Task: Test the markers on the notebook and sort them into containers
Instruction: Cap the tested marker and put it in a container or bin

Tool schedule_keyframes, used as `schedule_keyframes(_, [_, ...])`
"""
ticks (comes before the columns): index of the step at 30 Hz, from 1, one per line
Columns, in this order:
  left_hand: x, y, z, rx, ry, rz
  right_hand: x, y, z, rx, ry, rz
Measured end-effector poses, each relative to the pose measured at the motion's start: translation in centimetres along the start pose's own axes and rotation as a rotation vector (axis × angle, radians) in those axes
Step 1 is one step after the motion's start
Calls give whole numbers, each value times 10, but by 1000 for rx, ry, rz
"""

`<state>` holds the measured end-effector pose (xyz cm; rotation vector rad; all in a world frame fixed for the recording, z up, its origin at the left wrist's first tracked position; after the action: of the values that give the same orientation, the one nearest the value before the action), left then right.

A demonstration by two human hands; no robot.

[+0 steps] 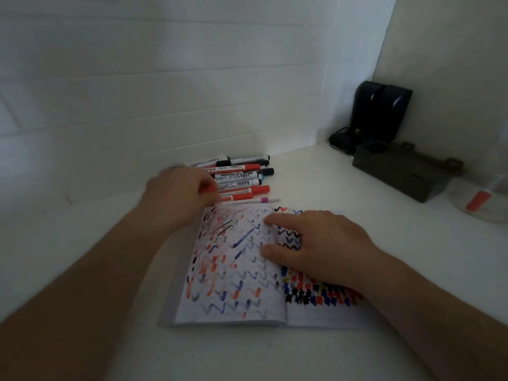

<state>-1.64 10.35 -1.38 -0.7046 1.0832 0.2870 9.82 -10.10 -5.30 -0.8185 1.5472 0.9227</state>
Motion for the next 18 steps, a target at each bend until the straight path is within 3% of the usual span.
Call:
schedule_keyframes(3, [-58,-31,-11,110,-332,-317,-1,5,1,-4,-10,-28])
schedule_keyframes(5, [-75,-60,-25,194,-395,-729,0,5,2,-9,-12,-24])
schedule_keyframes(8, [-38,-96,-33,183,-158,-1274,-5,-9,3,-6,-64,215])
schedule_keyframes(10, [2,-102,-36,42,29,-1390,-18,-26,2,-51,-203,566])
schedule_keyframes(13, [46,-105,-48,-17,266,-1067,-35,-43,-7,-165,-295,1178])
schedule_keyframes(16, [58,-119,-57,215,345,-565,-32,-47,-4,-121,-295,1323])
schedule_keyframes(18, [58,-134,-64,354,341,-395,-24,-47,0,-74,-282,1327])
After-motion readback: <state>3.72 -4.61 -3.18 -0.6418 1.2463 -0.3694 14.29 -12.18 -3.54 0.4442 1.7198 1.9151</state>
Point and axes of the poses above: each hand's wrist, its own z-axis towards the middle knuckle, its own x-axis out of the palm, y = z × x, the point moved 9 cm from there along z, towards the middle knuckle, and after that the axes turned 5 degrees about -z, right-handed, at the moved point
